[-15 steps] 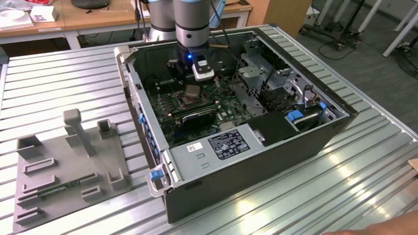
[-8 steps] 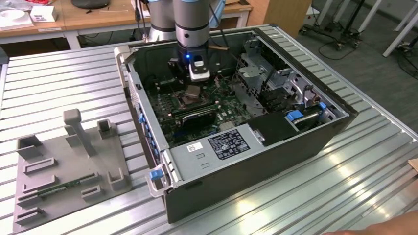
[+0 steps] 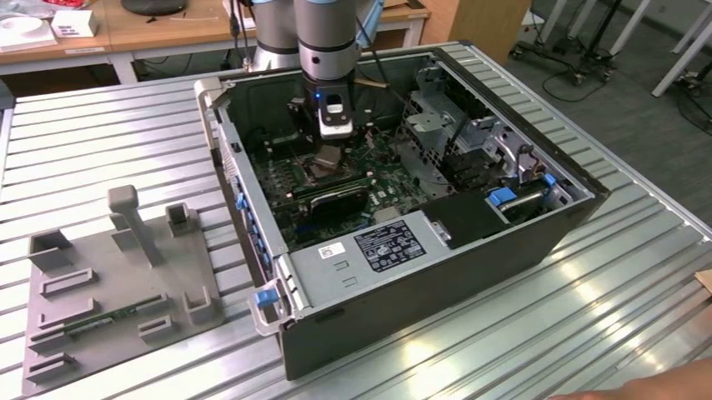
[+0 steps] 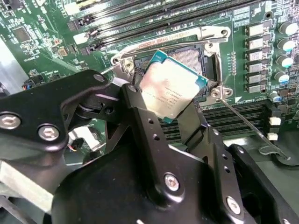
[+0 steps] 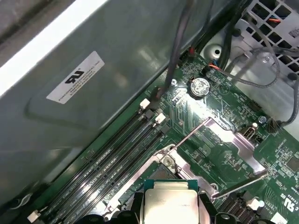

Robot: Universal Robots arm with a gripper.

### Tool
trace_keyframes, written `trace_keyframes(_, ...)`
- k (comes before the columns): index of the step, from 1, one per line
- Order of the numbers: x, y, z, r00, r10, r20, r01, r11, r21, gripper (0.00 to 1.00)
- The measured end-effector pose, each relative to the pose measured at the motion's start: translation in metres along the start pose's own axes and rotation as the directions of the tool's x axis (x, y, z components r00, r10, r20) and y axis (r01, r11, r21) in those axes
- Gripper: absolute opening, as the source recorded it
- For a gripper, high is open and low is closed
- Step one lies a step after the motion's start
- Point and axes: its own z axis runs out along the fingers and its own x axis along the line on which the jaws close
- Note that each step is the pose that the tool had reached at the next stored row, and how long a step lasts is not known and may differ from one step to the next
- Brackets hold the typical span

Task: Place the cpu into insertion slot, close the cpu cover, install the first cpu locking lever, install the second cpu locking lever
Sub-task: 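Place the cpu into insertion slot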

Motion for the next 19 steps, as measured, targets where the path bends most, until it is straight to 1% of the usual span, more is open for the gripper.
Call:
trace_keyframes(1, 0.0000, 0.0000, 0.0001, 1.0000, 0.004, 0.0006, -0.004, 1.0000, 0.0002, 0.54)
trace_keyframes(3, 0.0001, 0.0000, 0.0003, 0.9993, 0.036, 0.0043, -0.036, 0.9993, 0.0016, 0.54)
trace_keyframes(5, 0.0000, 0.0000, 0.0004, 0.9973, 0.073, 0.0088, -0.073, 0.9973, 0.0034, 0.54)
trace_keyframes(7, 0.0000, -0.0001, 0.0006, 0.9940, 0.109, 0.0132, -0.109, 0.9940, 0.0049, 0.54)
trace_keyframes(9, 0.0000, -0.0001, 0.0007, 0.9894, 0.144, 0.0176, -0.144, 0.9895, 0.0061, 0.54)
trace_keyframes(10, 0.0000, -0.0001, 0.0008, 0.9866, 0.162, 0.0198, -0.162, 0.9867, 0.0068, 0.54)
trace_keyframes(11, 0.0000, -0.0001, 0.0009, 0.9835, 0.179, 0.0220, -0.180, 0.9837, 0.0073, 0.54)
trace_keyframes(14, 0.0001, -0.0001, 0.0011, 0.9720, 0.233, 0.0289, -0.234, 0.9723, 0.0087, 0.54)
trace_keyframes(15, 0.0001, -0.0001, 0.0012, 0.9665, 0.255, 0.0318, -0.255, 0.9668, 0.0092, 0.54)
trace_keyframes(17, 0.0001, -0.0001, 0.0013, 0.9566, 0.289, 0.0363, -0.290, 0.9571, 0.0098, 0.54)
trace_keyframes(19, 0.0001, -0.0002, 0.0014, 0.9454, 0.323, 0.0409, -0.324, 0.9460, 0.0103, 0.54)
